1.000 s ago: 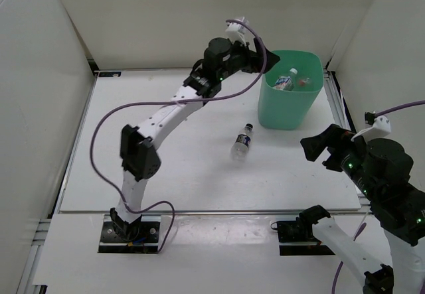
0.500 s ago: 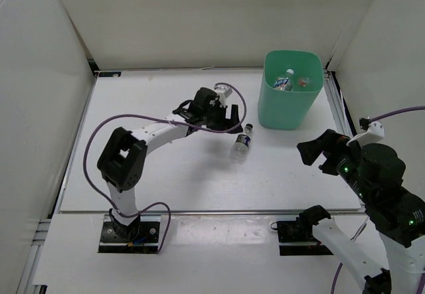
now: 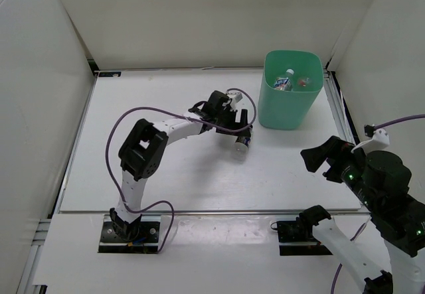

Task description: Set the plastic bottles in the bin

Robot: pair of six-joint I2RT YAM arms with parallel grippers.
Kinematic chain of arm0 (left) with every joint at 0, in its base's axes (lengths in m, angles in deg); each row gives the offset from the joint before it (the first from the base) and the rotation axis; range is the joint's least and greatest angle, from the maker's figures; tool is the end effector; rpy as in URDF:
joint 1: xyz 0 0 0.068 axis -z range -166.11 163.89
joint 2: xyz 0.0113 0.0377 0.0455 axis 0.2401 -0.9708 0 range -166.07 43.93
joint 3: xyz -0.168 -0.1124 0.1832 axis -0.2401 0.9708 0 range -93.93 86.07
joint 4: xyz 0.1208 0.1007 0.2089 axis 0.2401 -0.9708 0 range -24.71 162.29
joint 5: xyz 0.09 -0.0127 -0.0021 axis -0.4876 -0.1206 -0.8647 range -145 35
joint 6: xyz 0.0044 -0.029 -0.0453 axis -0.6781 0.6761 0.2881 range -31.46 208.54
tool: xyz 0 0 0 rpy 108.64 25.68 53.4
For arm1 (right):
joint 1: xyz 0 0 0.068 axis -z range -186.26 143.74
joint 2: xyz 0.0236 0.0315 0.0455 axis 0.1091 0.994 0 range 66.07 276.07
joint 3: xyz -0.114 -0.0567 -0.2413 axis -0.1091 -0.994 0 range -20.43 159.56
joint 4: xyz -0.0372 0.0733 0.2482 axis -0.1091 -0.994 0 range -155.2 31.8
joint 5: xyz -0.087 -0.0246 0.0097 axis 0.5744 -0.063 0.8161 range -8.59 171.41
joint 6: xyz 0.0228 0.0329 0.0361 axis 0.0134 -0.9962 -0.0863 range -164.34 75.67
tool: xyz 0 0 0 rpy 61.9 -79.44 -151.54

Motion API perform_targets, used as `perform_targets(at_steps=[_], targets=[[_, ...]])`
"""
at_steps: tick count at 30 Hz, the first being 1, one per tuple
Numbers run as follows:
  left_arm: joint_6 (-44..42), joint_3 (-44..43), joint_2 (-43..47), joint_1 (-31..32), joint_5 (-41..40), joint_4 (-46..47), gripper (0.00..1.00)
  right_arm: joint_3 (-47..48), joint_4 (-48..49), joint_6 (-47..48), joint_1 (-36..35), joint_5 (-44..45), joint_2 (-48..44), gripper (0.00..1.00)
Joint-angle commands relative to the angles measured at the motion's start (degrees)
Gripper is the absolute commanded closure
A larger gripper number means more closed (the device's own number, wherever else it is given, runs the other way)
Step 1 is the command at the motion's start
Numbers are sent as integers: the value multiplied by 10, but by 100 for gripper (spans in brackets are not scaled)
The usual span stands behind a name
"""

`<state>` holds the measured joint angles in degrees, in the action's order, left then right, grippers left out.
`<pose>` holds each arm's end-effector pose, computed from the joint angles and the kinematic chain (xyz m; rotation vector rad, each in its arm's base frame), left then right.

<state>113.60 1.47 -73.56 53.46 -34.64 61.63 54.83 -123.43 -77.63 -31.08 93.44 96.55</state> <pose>0.3452 -0.3015 0.1910 0.5015 2.4301 -0.9429 0.0268 0.0042 0.4247 0.2855 1.9279 0.4765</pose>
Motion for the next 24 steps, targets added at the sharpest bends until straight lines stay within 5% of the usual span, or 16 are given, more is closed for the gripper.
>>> perform_targets(at_steps=[1,5,13,18,24], targets=[[20,-33,-33,17,33,-1,0,23,-21,-14,0,12,-13,0],[37,-71,-82,17,65,-20,10,23,-26,-14,0,12,-18,0],[55,-94,-65,12,60,-59,48,29,-31,-14,0,23,-18,0],[53,-134,35,-9,-57,-59,48,8,-31,-20,0,23,-30,0],[18,-252,66,-20,-103,-59,42,-4,-25,-20,0,23,-35,0]])
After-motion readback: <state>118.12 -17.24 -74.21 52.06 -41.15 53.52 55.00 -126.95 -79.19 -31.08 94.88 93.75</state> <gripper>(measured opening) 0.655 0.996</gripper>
